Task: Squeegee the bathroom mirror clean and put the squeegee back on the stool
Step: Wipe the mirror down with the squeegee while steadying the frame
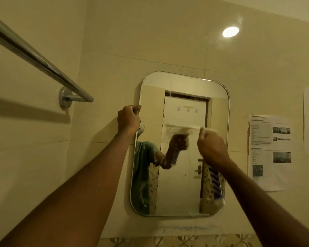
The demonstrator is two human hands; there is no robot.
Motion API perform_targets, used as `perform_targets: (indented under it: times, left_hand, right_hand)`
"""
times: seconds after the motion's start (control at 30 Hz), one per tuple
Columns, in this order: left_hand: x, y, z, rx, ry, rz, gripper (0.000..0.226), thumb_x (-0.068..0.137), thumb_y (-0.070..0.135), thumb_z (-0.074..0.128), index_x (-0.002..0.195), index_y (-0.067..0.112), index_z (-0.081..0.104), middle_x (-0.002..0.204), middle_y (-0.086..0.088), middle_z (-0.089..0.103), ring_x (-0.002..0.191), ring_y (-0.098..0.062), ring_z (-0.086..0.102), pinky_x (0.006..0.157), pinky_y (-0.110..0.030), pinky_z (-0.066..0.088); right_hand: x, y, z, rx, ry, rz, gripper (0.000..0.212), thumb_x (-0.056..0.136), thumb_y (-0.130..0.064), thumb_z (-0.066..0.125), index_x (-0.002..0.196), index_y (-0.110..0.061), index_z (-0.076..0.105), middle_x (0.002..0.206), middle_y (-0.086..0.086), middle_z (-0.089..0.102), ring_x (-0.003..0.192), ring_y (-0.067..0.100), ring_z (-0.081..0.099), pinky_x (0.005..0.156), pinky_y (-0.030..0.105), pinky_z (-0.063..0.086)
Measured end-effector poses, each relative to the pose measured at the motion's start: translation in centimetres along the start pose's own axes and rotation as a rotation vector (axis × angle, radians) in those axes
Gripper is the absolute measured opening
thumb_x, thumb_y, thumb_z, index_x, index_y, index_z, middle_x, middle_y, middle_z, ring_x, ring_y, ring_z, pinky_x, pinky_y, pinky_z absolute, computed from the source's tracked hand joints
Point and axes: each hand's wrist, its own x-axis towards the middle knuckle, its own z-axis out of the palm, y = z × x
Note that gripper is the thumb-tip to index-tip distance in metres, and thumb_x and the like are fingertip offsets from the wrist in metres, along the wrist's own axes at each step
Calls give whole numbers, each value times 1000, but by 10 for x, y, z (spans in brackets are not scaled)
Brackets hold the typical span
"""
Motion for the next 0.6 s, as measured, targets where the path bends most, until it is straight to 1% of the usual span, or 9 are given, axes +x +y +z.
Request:
perform_targets:
  times: [0.1, 0.17, 0.23, 0.27, 0.33, 0.4, 0.5, 0.53, 0.6]
  left_hand:
    - [-9, -12, 1, 13, -10, 9, 41, 99, 34, 47, 75, 3, 61, 83, -22, 68, 79, -34, 62, 60, -32, 36]
    - [-16, -20, 0, 37, -20, 15, 42, 98, 35, 47, 82, 0, 64, 86, -21, 68, 83, -34, 63, 61, -32, 37]
    - [-27, -29, 0, 58, -24, 28, 42, 99, 36, 47, 87, 0, 65, 88, -18, 68, 79, -27, 60, 59, -29, 36]
    - [-34, -34, 0, 68, -25, 36, 41, 99, 35, 47, 89, 0, 65, 89, -17, 68, 76, -22, 57, 55, -24, 34]
    - [-46, -45, 2, 85, -21, 47, 38, 99, 33, 47, 91, 1, 66, 88, -16, 69, 73, -16, 52, 48, -18, 29]
    - [-51, -52, 3, 81, -11, 54, 37, 99, 32, 47, 91, 1, 66, 88, -16, 69, 72, -17, 54, 48, -19, 29]
    - [-54, -52, 3, 83, -14, 57, 38, 99, 33, 47, 96, 0, 66, 92, -16, 69, 83, -25, 62, 58, -24, 33]
    - [-55, -51, 3, 85, -13, 57, 38, 99, 33, 47, 97, 0, 67, 94, -16, 69, 85, -25, 62, 60, -25, 33]
    - [-59, -52, 3, 75, -13, 52, 38, 98, 33, 47, 99, 0, 66, 94, -16, 69, 83, -22, 60, 58, -20, 31]
  right_hand:
    - [38, -23, -19, 31, 81, -51, 47, 107, -34, 27, 73, -12, 52, 58, 0, 49, 41, 7, 43, 33, 12, 29]
    - [46, -25, -17, 65, 103, -59, 50, 107, -35, 26, 71, -12, 53, 59, 1, 51, 42, 9, 46, 35, 14, 32]
    - [34, -19, -7, 75, 84, -45, 51, 107, -36, 26, 75, -10, 55, 58, 1, 51, 42, 10, 46, 37, 17, 33]
    - [22, -12, 0, 70, 72, -30, 52, 107, -37, 25, 74, -10, 55, 56, 1, 51, 41, 9, 45, 37, 17, 32]
    - [-7, 6, 18, 50, 47, -9, 55, 107, -38, 25, 67, -12, 54, 54, 0, 50, 40, 9, 43, 38, 18, 30]
    - [-39, 29, 39, 35, 42, -3, 57, 106, -37, 25, 64, -13, 55, 53, 2, 54, 42, 11, 47, 41, 22, 35]
    - [-81, 58, 63, 14, 26, 55, 56, 105, -37, 25, 68, -13, 59, 58, 5, 60, 49, 16, 55, 48, 33, 49]
    - [-88, 63, 66, -3, 10, 77, 55, 105, -38, 26, 70, -12, 60, 60, 6, 61, 52, 18, 58, 53, 37, 53]
    - [-89, 63, 62, 10, -21, 82, 56, 106, -36, 26, 72, -9, 62, 61, 8, 62, 55, 22, 59, 59, 42, 56]
